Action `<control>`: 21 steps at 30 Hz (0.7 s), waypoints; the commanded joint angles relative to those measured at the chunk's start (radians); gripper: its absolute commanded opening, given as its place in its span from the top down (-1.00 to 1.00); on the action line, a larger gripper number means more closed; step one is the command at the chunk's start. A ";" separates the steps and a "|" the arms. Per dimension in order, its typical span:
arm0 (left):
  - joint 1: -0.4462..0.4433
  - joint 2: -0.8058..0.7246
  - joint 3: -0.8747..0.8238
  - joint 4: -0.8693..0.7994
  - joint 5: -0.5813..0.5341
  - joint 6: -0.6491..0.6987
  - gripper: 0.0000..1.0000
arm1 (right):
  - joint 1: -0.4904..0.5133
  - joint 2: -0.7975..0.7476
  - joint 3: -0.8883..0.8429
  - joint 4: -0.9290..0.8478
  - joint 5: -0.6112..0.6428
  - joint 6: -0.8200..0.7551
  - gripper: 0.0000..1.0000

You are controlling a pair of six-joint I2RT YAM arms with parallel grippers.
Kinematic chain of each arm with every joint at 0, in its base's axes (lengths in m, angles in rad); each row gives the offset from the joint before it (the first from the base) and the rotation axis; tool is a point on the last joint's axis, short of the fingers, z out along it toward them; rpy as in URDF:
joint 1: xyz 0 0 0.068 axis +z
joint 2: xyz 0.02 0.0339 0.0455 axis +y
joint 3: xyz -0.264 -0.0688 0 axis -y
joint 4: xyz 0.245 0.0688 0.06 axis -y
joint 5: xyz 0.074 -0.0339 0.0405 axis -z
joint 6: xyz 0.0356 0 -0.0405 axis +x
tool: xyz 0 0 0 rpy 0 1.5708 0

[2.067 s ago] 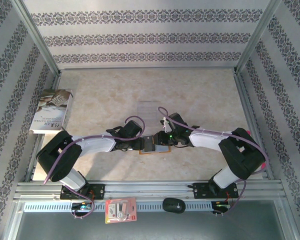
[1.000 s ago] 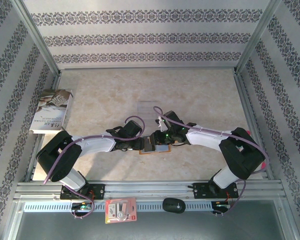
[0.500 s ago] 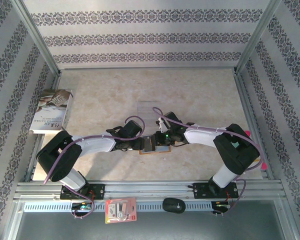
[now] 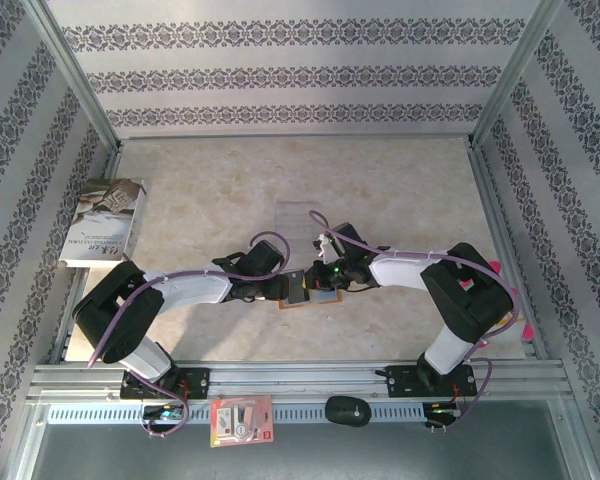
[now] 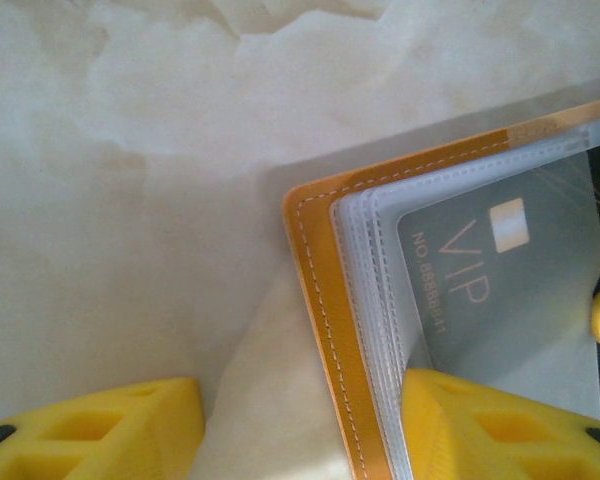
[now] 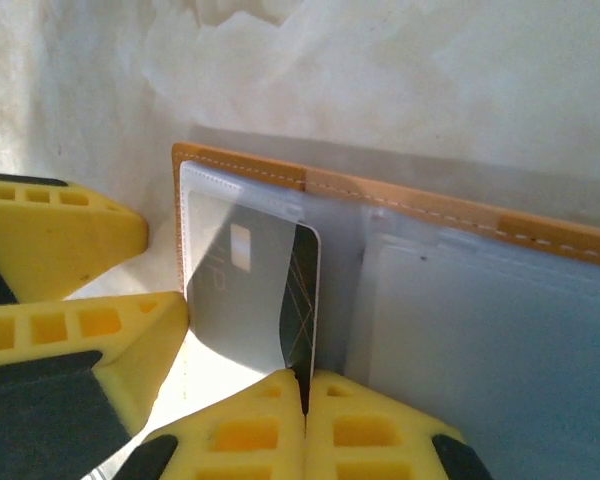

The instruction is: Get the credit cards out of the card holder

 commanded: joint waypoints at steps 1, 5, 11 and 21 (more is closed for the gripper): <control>0.012 0.128 -0.046 0.078 0.025 0.038 -0.13 | -0.012 -0.025 -0.035 -0.001 0.039 -0.001 1.00; 0.017 0.119 -0.051 0.077 0.025 0.038 -0.13 | -0.017 -0.084 -0.055 -0.041 0.106 -0.006 1.00; 0.020 0.111 -0.050 0.072 0.026 0.044 -0.13 | -0.026 -0.156 -0.056 -0.174 0.207 -0.042 1.00; 0.028 0.045 -0.050 0.068 0.008 0.061 -0.20 | -0.006 -0.188 -0.029 -0.250 0.247 -0.054 1.00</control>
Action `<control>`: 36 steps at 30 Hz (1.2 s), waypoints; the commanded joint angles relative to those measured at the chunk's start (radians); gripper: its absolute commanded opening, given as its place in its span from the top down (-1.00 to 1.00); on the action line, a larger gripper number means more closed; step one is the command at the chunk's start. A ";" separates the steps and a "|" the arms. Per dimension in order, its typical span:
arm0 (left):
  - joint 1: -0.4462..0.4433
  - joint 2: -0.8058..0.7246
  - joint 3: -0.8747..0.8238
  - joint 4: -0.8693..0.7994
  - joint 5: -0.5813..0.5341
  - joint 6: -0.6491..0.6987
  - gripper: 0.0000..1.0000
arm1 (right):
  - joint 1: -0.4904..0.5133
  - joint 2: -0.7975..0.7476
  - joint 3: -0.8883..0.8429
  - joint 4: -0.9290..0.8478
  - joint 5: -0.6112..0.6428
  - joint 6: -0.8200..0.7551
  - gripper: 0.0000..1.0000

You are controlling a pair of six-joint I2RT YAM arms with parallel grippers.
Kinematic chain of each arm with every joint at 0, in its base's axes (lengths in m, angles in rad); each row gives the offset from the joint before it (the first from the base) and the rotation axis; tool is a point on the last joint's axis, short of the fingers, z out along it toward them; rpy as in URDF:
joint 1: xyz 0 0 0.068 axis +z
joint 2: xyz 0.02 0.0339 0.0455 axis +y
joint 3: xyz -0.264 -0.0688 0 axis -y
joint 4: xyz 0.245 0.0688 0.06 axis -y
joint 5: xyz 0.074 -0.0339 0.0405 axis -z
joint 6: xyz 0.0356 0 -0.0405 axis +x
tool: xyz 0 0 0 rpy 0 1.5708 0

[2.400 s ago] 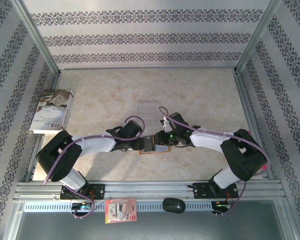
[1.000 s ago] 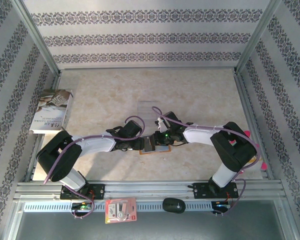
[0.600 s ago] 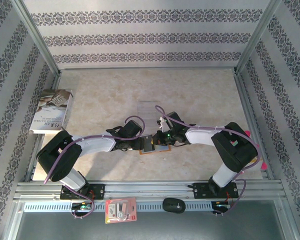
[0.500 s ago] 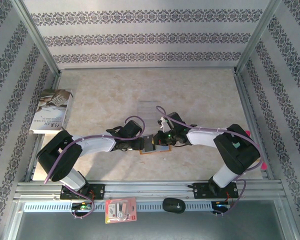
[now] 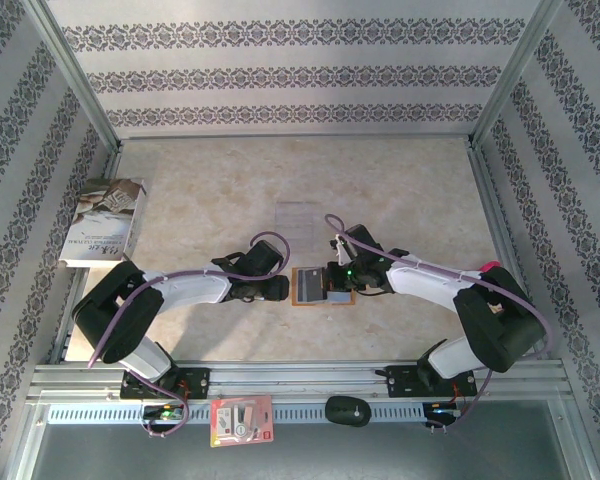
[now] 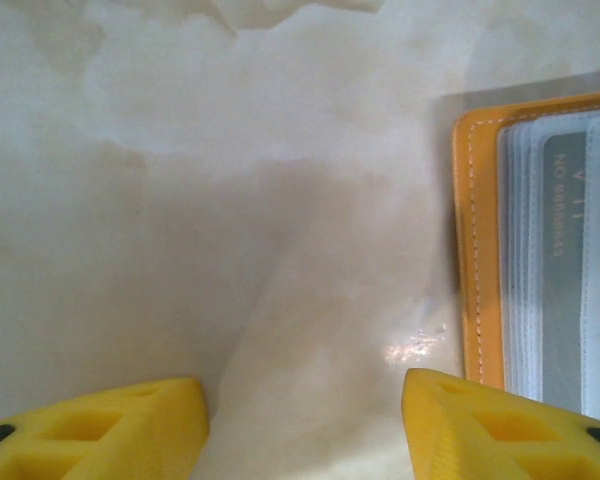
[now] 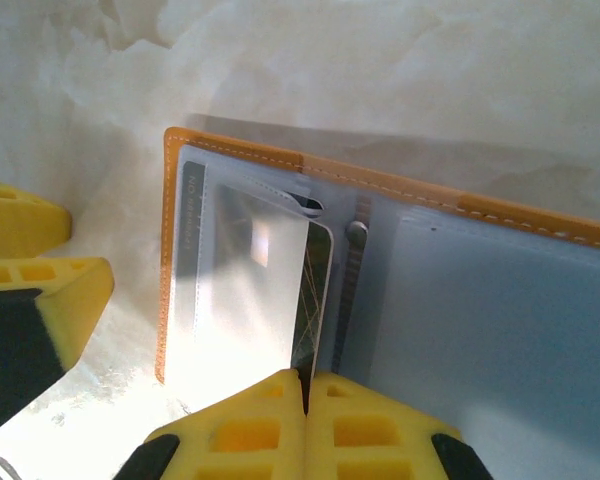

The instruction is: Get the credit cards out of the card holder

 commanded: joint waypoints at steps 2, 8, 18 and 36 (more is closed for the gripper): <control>0.020 0.010 -0.045 0.071 -0.010 0.038 -0.24 | 0.032 0.028 0.010 0.000 0.042 0.002 1.00; 0.005 -0.053 -0.022 0.105 0.013 0.051 -0.25 | 0.092 0.097 0.050 0.079 0.042 0.055 1.00; -0.039 0.066 0.051 0.078 -0.059 0.062 -0.15 | 0.107 0.102 0.059 0.079 0.056 0.064 1.00; -0.042 0.088 -0.021 0.038 -0.066 0.050 -0.06 | 0.038 0.002 -0.027 0.039 0.091 0.052 1.00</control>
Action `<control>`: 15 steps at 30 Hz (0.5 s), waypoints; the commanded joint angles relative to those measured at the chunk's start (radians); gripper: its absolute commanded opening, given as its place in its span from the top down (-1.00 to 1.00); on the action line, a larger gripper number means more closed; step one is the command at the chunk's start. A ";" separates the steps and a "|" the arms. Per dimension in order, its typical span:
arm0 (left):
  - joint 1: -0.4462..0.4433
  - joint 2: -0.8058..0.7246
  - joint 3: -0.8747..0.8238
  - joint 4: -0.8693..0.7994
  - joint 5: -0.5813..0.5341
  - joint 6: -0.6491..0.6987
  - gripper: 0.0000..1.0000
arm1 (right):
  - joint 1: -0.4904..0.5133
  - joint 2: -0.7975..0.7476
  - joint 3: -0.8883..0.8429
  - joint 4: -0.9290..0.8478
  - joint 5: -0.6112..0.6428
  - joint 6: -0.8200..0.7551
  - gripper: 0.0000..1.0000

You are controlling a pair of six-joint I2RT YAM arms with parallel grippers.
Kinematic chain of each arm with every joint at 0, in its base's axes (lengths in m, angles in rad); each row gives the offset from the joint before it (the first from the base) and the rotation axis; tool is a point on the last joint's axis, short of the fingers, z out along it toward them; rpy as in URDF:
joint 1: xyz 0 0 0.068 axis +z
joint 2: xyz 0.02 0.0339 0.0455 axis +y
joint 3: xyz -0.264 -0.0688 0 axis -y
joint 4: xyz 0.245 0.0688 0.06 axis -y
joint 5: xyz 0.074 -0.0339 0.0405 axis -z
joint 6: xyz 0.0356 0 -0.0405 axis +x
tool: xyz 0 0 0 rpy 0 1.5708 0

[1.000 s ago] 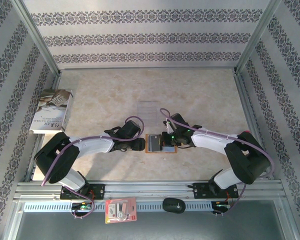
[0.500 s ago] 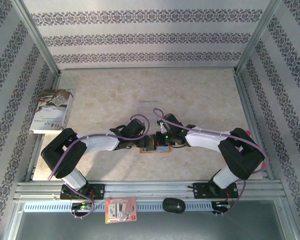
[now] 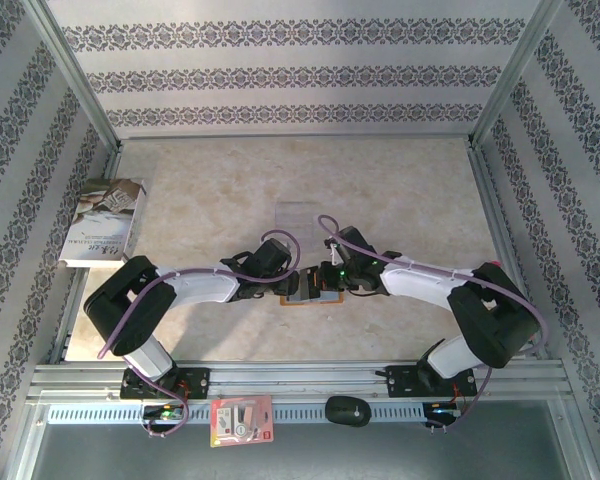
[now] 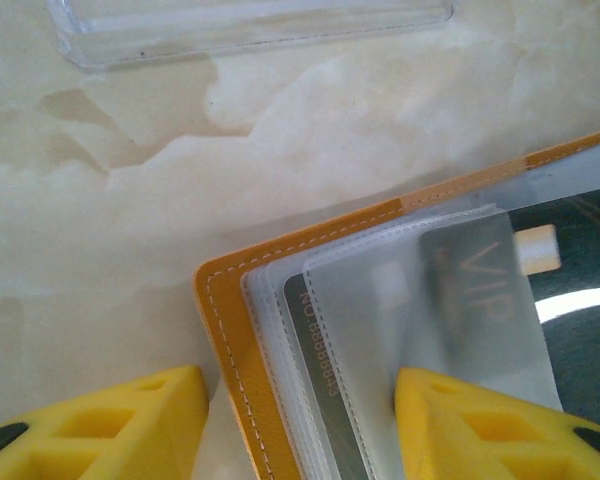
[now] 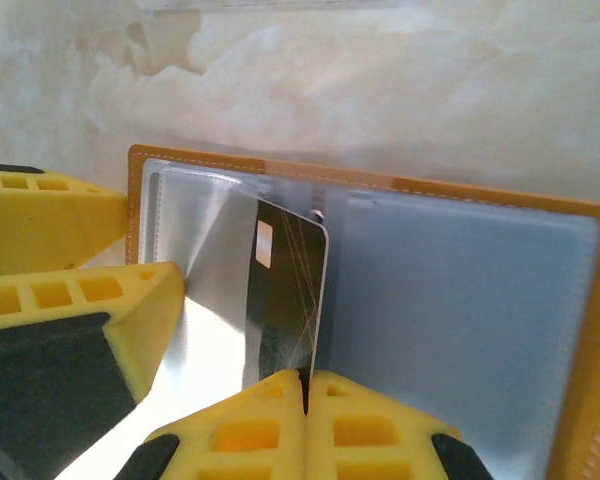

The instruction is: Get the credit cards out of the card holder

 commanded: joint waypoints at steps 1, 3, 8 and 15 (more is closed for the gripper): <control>-0.008 0.035 -0.048 -0.104 -0.026 0.006 -0.05 | -0.013 -0.026 -0.028 -0.049 0.044 -0.013 1.00; -0.008 0.043 -0.046 -0.102 -0.024 0.006 -0.05 | -0.018 -0.042 -0.021 -0.078 0.050 -0.026 1.00; -0.008 0.041 -0.047 -0.098 -0.023 0.004 -0.05 | -0.017 -0.104 0.030 -0.211 0.108 -0.099 1.00; -0.008 0.040 -0.038 -0.077 -0.007 -0.001 -0.11 | 0.013 -0.071 0.074 -0.245 0.128 -0.107 1.00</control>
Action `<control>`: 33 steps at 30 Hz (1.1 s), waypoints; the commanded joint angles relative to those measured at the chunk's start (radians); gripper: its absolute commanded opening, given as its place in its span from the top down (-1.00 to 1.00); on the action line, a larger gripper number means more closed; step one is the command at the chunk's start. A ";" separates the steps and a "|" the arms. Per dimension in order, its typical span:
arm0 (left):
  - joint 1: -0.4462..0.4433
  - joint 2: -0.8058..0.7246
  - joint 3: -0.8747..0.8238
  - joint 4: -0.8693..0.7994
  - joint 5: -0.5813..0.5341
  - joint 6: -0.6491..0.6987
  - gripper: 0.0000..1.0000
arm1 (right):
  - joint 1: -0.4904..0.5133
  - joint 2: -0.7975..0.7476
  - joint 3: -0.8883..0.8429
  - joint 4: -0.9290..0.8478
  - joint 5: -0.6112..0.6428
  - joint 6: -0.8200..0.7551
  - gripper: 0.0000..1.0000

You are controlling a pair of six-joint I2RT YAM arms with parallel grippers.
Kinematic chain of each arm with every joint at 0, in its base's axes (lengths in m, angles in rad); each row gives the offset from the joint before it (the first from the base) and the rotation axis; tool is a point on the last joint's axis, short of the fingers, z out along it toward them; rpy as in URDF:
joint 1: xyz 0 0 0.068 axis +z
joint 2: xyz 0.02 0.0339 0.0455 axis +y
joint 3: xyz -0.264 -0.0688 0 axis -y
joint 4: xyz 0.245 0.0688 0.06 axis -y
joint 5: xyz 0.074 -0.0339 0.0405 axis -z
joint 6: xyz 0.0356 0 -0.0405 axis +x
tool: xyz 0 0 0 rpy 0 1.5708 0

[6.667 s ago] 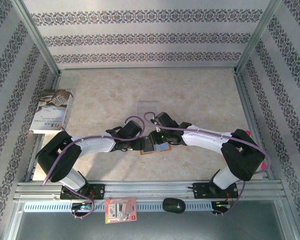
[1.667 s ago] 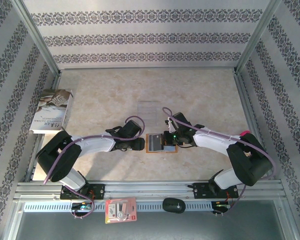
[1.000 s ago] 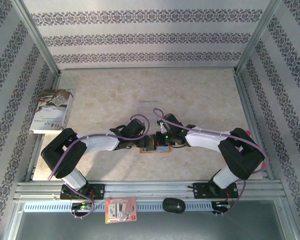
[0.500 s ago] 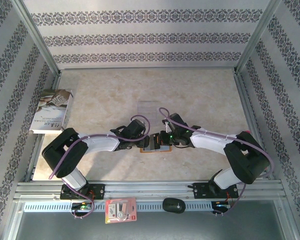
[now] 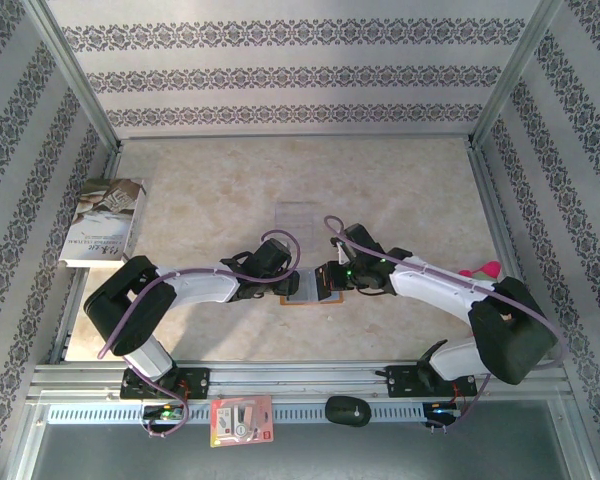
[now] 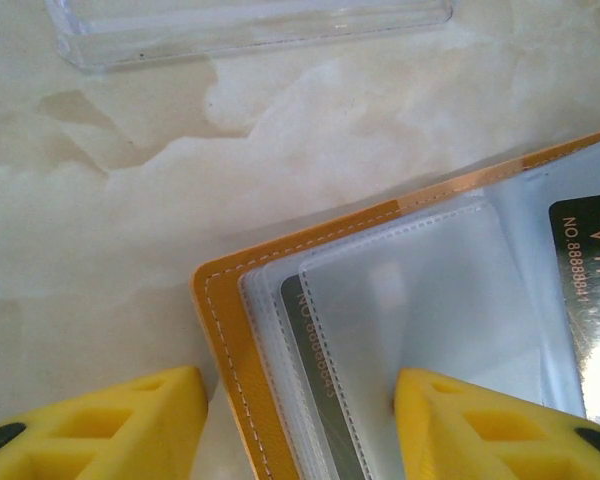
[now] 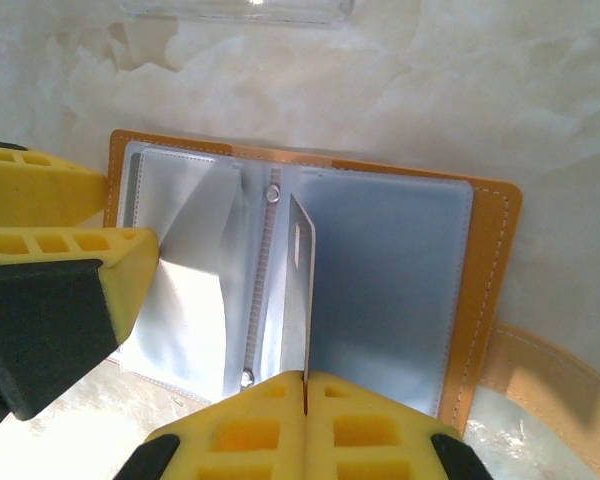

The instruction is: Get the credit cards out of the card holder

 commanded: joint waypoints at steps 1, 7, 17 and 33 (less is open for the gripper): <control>-0.008 0.037 -0.039 -0.076 -0.006 -0.001 -0.12 | 0.025 0.039 0.042 -0.057 0.045 -0.022 1.00; -0.006 0.038 -0.040 -0.060 -0.002 0.000 -0.15 | 0.072 0.107 0.082 -0.037 0.016 -0.016 1.00; -0.005 0.036 -0.040 -0.054 0.004 0.000 -0.15 | 0.068 0.141 0.087 -0.025 0.001 -0.019 0.69; 0.073 -0.249 -0.013 -0.189 0.059 0.003 -0.39 | -0.005 0.007 0.385 -0.149 0.003 -0.557 1.00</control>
